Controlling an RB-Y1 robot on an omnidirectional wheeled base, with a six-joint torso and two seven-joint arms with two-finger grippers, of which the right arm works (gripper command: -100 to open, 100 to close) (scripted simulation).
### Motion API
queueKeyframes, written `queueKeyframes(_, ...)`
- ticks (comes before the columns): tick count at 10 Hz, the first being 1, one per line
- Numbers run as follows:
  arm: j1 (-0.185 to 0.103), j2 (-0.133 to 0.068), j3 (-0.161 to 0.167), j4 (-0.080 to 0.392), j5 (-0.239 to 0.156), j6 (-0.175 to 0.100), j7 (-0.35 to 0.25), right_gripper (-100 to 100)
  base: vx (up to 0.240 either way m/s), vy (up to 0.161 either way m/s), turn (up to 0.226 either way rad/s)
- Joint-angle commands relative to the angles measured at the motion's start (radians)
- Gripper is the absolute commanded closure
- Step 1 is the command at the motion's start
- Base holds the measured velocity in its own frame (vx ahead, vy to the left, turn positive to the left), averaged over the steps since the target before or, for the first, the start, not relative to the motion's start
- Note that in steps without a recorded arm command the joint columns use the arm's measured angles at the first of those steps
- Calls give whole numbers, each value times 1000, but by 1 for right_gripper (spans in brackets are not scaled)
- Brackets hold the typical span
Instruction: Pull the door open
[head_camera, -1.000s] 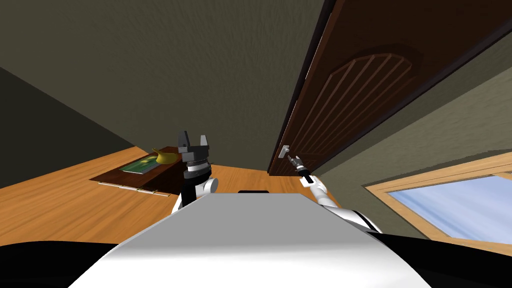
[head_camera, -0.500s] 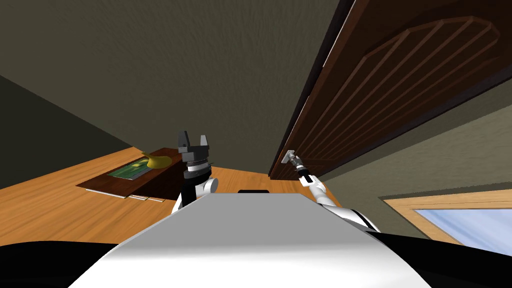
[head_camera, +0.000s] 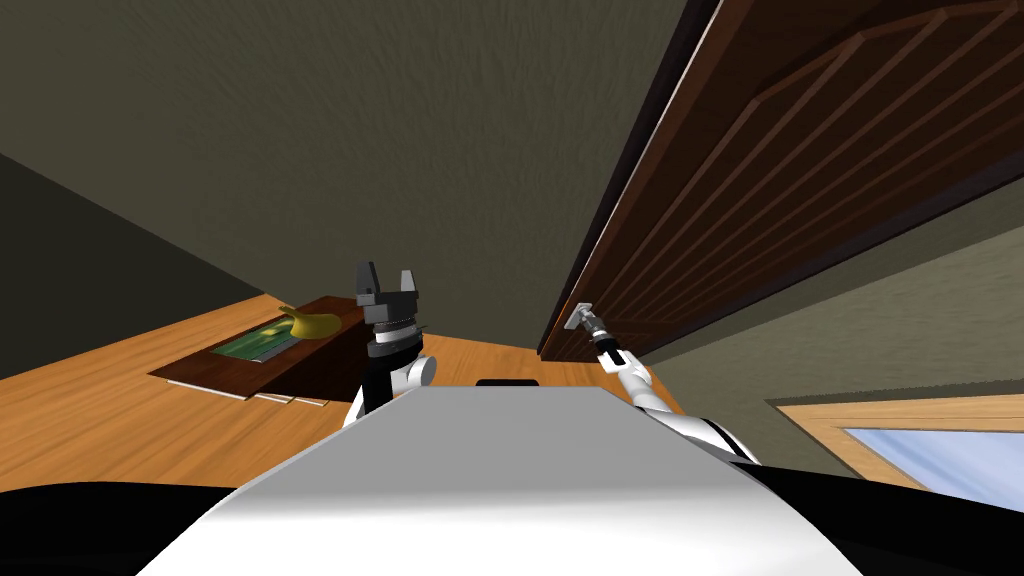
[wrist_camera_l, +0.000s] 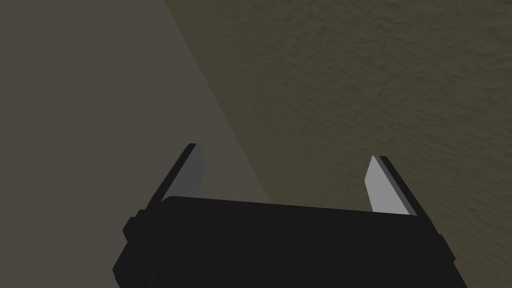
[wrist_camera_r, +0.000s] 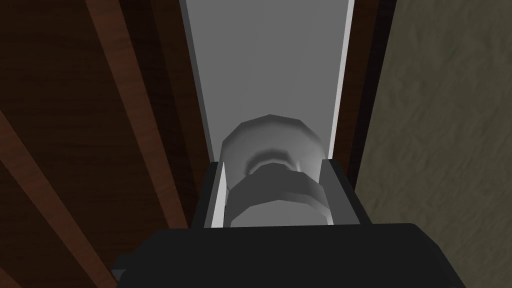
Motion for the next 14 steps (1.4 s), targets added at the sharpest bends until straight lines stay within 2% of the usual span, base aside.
queueKeyframes(1, 0, 0, 0, -1, 0, -1, 0, 100, -13, -1, 3)
queueKeyframes(3, 0, 0, 0, -1, 0, -1, 0, 100, 0, 0, 0)
queueKeyframes(6, -1, 5, 4, -2, -19, 5, -60, 100, -25, -29, 38)
queueKeyframes(14, -8, 19, 15, -13, -91, 25, -273, 100, -41, -42, 53)
